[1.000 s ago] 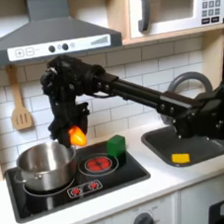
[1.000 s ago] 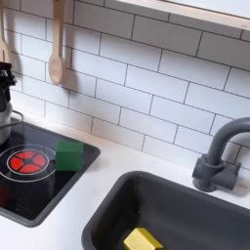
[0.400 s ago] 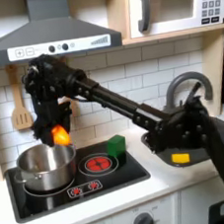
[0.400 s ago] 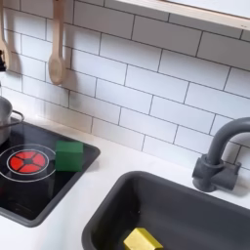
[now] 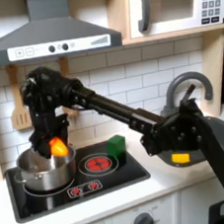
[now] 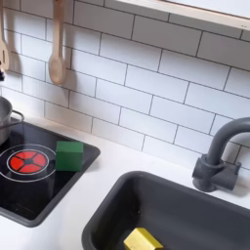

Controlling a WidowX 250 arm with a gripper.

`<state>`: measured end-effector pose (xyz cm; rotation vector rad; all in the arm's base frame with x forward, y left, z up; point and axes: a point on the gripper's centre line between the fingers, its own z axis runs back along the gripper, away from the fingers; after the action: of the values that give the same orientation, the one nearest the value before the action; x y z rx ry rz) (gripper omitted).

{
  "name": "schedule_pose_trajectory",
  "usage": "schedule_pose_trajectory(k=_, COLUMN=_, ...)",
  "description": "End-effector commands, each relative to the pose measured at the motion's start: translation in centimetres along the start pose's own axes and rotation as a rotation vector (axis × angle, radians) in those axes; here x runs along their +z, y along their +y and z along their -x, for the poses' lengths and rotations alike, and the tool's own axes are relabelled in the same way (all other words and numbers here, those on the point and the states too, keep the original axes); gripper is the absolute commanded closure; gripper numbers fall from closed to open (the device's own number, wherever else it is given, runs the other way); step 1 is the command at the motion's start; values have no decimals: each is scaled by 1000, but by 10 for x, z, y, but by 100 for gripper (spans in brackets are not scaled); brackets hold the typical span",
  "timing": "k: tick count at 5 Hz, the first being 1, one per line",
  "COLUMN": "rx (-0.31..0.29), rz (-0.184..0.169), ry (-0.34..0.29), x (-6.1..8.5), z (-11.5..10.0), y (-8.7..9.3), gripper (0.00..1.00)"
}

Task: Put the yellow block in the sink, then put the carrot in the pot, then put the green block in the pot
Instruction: 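Put the carrot in the pot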

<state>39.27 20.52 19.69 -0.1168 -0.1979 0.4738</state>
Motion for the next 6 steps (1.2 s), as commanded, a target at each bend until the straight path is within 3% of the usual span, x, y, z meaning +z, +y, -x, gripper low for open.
schedule_pose_trajectory(k=1, rx=-6, rz=-10, ry=35, x=-16, z=10, y=5, gripper=0)
schedule_pose_trajectory(k=3, rx=-24, rz=3, ry=-4, x=1, z=9, y=-2, gripper=0)
schedule_pose_trajectory(k=5, rx=-46, rz=25, ry=-9, x=7, z=14, y=-10, gripper=0)
schedule_pose_trajectory(k=6, rx=-72, rz=37, ry=-56, x=28, z=19, y=-18, gripper=0)
